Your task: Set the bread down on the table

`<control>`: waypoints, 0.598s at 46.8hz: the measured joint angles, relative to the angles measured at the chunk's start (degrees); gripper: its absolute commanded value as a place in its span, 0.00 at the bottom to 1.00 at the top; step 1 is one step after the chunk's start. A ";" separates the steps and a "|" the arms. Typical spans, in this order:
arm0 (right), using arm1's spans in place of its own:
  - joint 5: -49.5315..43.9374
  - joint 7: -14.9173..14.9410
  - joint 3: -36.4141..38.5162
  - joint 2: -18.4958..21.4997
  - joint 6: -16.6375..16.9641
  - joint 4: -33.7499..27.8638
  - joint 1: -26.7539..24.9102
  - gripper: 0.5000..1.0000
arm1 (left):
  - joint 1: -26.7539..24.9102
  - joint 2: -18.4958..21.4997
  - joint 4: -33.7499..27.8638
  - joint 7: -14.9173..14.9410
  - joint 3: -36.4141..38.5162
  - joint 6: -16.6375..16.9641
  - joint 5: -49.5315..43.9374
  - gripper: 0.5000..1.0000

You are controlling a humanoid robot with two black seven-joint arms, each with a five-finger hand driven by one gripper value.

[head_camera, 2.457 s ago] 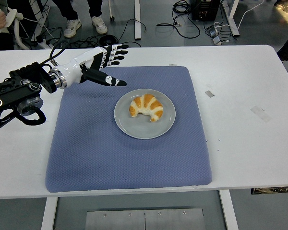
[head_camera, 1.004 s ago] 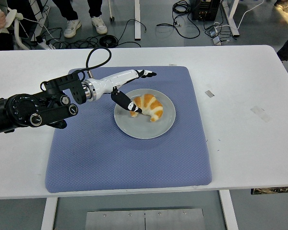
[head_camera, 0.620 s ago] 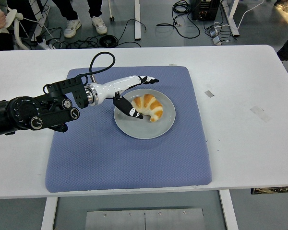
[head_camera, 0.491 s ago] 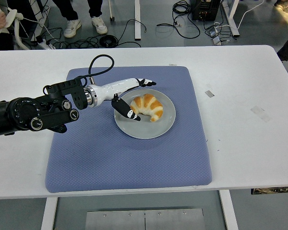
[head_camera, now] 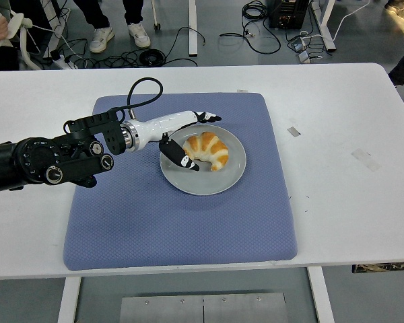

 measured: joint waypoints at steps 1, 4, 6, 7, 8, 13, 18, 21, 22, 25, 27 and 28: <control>0.00 0.00 0.00 0.00 0.00 0.01 -0.01 1.00 | 0.00 -0.10 0.00 -0.12 0.00 0.00 0.05 0.90; 0.00 0.00 0.00 0.00 0.00 0.02 -0.01 1.00 | 0.00 -0.30 0.00 -0.38 0.00 0.04 0.32 0.75; 0.00 0.00 0.00 0.00 0.00 0.02 0.00 1.00 | 0.00 -0.34 0.01 -0.45 0.00 0.09 0.41 0.67; 0.00 0.00 0.00 0.00 0.00 0.01 0.00 1.00 | 0.00 -0.34 0.02 -0.50 0.00 0.13 0.44 0.65; 0.00 0.00 0.00 0.00 0.00 0.01 0.00 1.00 | 0.00 -0.35 0.03 -0.56 0.00 0.16 0.48 0.62; 0.00 0.00 0.00 0.00 0.00 0.02 -0.01 1.00 | 0.05 -0.35 0.02 -0.67 0.05 0.19 0.68 0.60; 0.00 0.00 0.00 0.00 0.00 0.02 0.00 1.00 | 0.13 -0.39 0.02 -0.69 0.08 0.25 1.03 0.58; 0.00 0.00 0.00 0.00 0.00 0.01 -0.01 1.00 | 0.23 -0.44 0.05 -0.70 0.09 0.27 1.09 0.57; 0.00 0.00 0.00 0.00 0.00 0.02 -0.01 1.00 | 0.29 -0.47 0.07 -0.69 0.09 0.28 1.09 0.57; 0.00 0.00 0.00 0.00 0.00 0.01 -0.01 1.00 | 0.41 -0.51 0.08 -0.70 0.09 0.35 1.10 0.57; 0.00 0.00 0.00 0.00 0.00 0.00 -0.02 1.00 | 0.47 -0.51 0.09 -0.70 0.09 0.36 1.10 0.57; 0.00 0.00 0.00 0.00 0.00 0.00 -0.03 1.00 | 0.50 -0.52 0.09 -0.70 0.09 0.36 1.10 0.57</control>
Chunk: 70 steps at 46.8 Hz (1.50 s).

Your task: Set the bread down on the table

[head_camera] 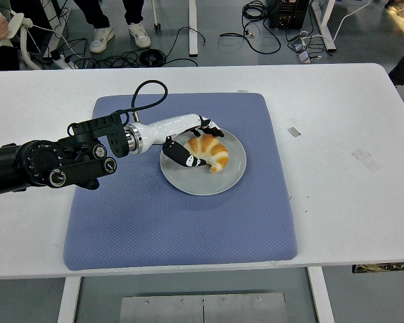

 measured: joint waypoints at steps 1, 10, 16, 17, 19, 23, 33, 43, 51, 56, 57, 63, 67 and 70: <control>0.00 0.00 0.00 0.00 0.00 0.00 0.00 1.00 | 0.05 0.00 0.00 0.00 0.00 0.00 0.00 0.57; 0.00 0.00 0.00 0.00 0.00 0.00 0.02 1.00 | 0.19 -0.01 0.04 0.00 0.05 0.00 0.00 0.57; 0.00 0.00 0.00 0.00 0.00 0.00 0.03 1.00 | 0.19 0.00 0.08 0.00 0.09 0.00 0.07 0.51; 0.00 0.00 0.00 0.00 0.00 0.01 0.03 1.00 | 0.19 0.00 0.08 0.00 0.09 0.00 0.08 0.47; 0.00 0.00 0.00 0.00 0.00 0.00 0.03 1.00 | 0.25 0.00 0.09 0.00 0.09 0.00 0.23 0.40; 0.00 0.00 0.00 0.00 0.00 -0.01 0.03 1.00 | 0.36 0.00 0.09 0.00 0.09 0.00 1.17 0.35; 0.00 0.00 0.00 0.00 0.01 0.01 0.01 1.00 | 0.46 0.04 0.09 -0.06 0.09 0.01 1.93 0.11; 0.00 0.00 0.00 0.00 0.01 0.01 0.02 1.00 | 0.20 0.46 0.09 -0.14 0.09 -0.02 2.02 0.00; 0.00 0.00 0.00 0.00 0.01 -0.01 0.01 1.00 | -0.65 0.95 0.01 -0.16 0.04 -0.10 1.97 0.00; 0.00 0.00 0.00 0.00 0.01 0.00 0.02 1.00 | -1.26 1.27 0.00 -0.17 -0.06 -0.14 1.94 0.00; 0.00 0.00 0.00 0.00 0.01 0.00 0.03 1.00 | -1.30 1.52 -0.01 -0.18 -0.08 -0.16 1.94 0.00; 0.00 0.00 0.00 0.00 0.00 0.00 0.02 1.00 | -1.97 3.21 -0.31 -0.19 -0.17 -0.28 1.85 0.00; 0.00 0.00 0.00 0.00 -0.01 0.00 0.03 1.00 | -2.33 4.42 -0.46 -0.55 -0.20 -0.34 1.84 0.00; 0.00 0.00 0.00 0.00 -0.01 0.00 0.01 1.00 | -2.35 5.22 -0.59 -0.80 -0.16 -0.34 1.80 0.00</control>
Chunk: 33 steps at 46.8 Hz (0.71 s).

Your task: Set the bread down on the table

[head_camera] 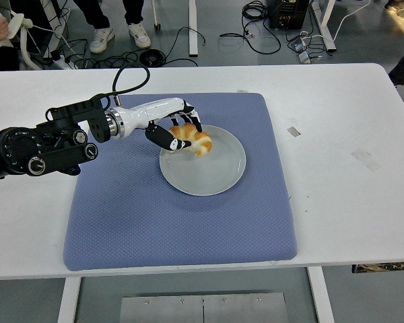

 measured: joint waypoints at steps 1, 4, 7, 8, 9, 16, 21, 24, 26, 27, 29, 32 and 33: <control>0.00 0.00 0.00 0.00 0.00 0.00 -0.01 1.00 | 0.00 0.27 -0.01 0.00 0.01 0.00 -0.02 0.00; 0.00 0.00 0.00 0.00 0.00 0.01 0.02 1.00 | 0.00 1.32 -0.15 -0.04 0.01 0.00 -0.03 0.00; 0.00 0.00 0.00 0.00 0.00 0.00 -0.02 1.00 | -0.01 2.50 -0.32 -0.08 0.01 0.00 -0.04 0.00; 0.00 0.00 0.00 0.00 0.00 -0.01 -0.02 1.00 | -0.01 2.83 -0.35 -0.08 0.01 0.00 -0.04 0.00; 0.00 0.01 0.00 0.00 0.00 -0.01 0.00 1.00 | -0.01 3.17 -0.37 -0.08 0.01 0.00 -0.04 0.00; 0.00 0.01 0.00 0.00 0.00 0.00 0.00 1.00 | 0.04 5.99 -1.67 -0.26 -0.14 0.02 -0.12 0.00; 0.00 0.00 0.00 0.00 0.00 0.01 0.00 1.00 | 0.32 7.35 -2.14 -0.88 -0.19 0.05 -0.12 0.00; 0.00 0.01 0.02 0.00 0.00 0.01 0.01 1.00 | 0.54 8.17 -2.33 -0.96 -0.19 0.06 -0.12 0.00; 0.00 0.01 0.02 0.00 0.00 0.02 0.02 1.00 | 0.60 8.78 -2.80 -1.02 -0.23 0.08 -0.12 0.00; 0.00 0.01 0.02 0.00 0.00 0.02 0.02 1.00 | 0.64 9.04 -3.14 -1.03 -0.27 0.08 -0.12 0.00; 0.00 0.00 0.02 0.00 0.00 0.02 0.02 1.00 | 0.69 9.60 -3.91 -1.05 -0.33 0.11 -0.12 0.00; 0.00 0.01 0.02 0.00 0.00 0.02 0.02 1.00 | 0.70 10.23 -4.74 -1.05 -0.36 0.14 -0.12 0.00; 0.00 0.01 0.01 0.00 0.00 0.02 0.03 1.00 | 0.70 10.34 -4.99 -1.05 -0.36 0.16 -0.12 0.00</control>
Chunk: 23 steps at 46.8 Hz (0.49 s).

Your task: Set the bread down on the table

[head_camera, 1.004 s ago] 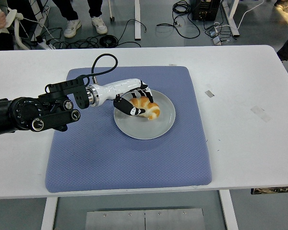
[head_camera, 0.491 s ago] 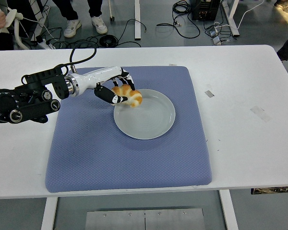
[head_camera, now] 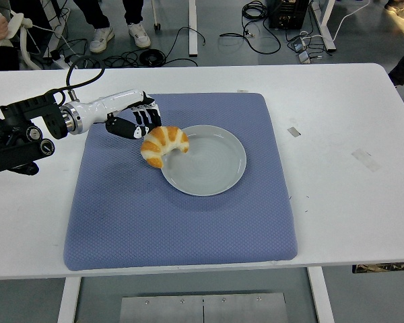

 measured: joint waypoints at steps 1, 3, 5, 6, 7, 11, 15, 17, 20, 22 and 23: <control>0.00 0.00 0.00 0.00 0.00 -0.01 0.00 1.00 | 0.00 0.04 -0.13 0.00 0.00 0.04 0.00 0.00; 0.00 -0.01 -0.01 0.00 0.00 -0.02 -0.01 1.00 | 0.06 0.05 -0.27 0.00 -0.01 0.08 0.00 0.00; 0.00 0.00 -0.01 0.00 0.00 -0.01 0.00 1.00 | 0.08 0.18 -0.36 0.00 -0.01 0.08 0.01 0.00; 0.00 0.00 -0.01 0.00 0.00 -0.01 0.00 1.00 | 0.09 0.30 -0.43 -0.02 -0.01 0.08 0.01 0.00; 0.00 -0.01 -0.01 0.00 0.01 -0.01 -0.01 1.00 | 0.09 0.49 -0.52 -0.04 -0.01 0.09 0.04 0.00; 0.00 0.00 -0.02 0.00 0.02 -0.01 -0.02 1.00 | 0.08 0.94 -0.78 -0.06 -0.01 0.09 0.07 0.00; 0.00 -0.01 -0.02 0.00 0.02 0.00 -0.01 1.00 | 0.06 1.64 -1.15 -0.09 -0.01 0.09 0.08 0.00; 0.00 0.01 -0.02 0.00 0.02 -0.01 -0.01 1.00 | 0.03 2.04 -1.28 -0.15 -0.01 0.09 0.08 0.00; 0.00 -0.01 -0.02 0.00 0.02 -0.02 -0.02 1.00 | 0.01 2.62 -1.37 -0.35 -0.01 0.09 0.09 0.00; 0.00 0.00 -0.02 0.00 0.02 -0.02 -0.01 1.00 | 0.01 3.09 -1.43 -0.47 0.01 0.09 0.09 0.00; 0.00 0.00 -0.02 0.00 0.02 -0.03 -0.01 1.00 | 0.01 3.30 -1.43 -0.51 0.03 0.09 0.09 0.00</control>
